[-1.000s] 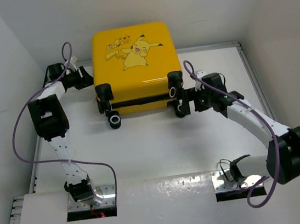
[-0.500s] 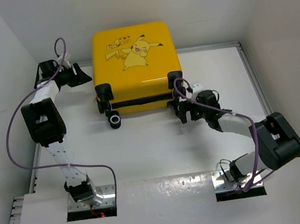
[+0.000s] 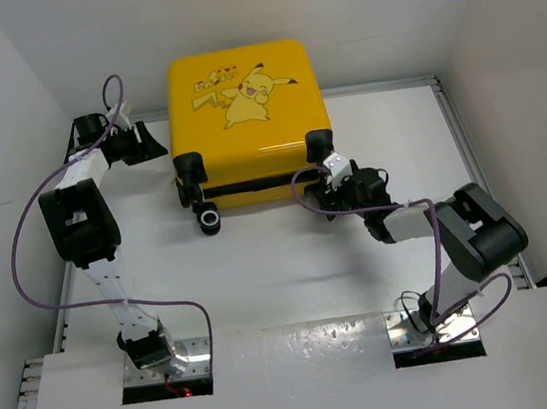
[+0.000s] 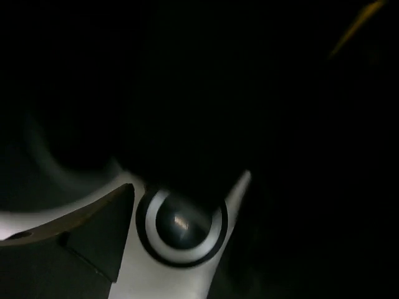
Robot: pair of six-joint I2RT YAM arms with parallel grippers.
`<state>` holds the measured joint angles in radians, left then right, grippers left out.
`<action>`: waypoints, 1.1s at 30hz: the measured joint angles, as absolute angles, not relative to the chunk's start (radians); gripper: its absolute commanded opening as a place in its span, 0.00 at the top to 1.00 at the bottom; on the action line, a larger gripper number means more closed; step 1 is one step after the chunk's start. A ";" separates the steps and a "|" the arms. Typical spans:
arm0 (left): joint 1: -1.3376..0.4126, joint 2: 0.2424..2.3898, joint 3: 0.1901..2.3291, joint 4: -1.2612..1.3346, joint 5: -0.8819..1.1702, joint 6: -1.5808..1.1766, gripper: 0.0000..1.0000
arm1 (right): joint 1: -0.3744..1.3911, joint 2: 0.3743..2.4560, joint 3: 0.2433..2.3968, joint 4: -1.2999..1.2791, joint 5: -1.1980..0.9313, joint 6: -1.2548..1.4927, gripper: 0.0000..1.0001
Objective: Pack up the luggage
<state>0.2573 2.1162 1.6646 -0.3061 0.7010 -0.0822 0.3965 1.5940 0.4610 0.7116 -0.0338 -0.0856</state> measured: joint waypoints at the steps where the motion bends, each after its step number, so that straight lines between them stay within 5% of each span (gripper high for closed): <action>1: 0.257 2.116 1.665 -0.306 0.698 -0.082 0.39 | 0.397 1.611 0.471 0.723 -0.036 -0.099 0.20; 7: 0.257 2.116 1.665 -0.314 0.683 -0.075 0.38 | 0.409 1.638 0.529 0.685 -0.090 -0.189 0.41; 21: 0.257 2.116 1.676 -0.324 0.669 -0.064 0.37 | 0.405 1.661 0.775 0.187 -0.085 -0.227 0.36; 27: 0.257 2.116 1.677 -0.330 0.668 -0.061 0.37 | 0.406 1.653 0.795 0.097 -0.067 -0.184 0.63; 30: 0.257 2.116 1.677 -0.336 0.665 -0.060 0.37 | 0.407 1.653 0.798 0.088 -0.041 -0.175 0.95; 33: 0.257 2.116 1.679 -0.342 0.664 -0.060 0.37 | 0.405 1.652 0.797 0.087 -0.030 -0.172 1.00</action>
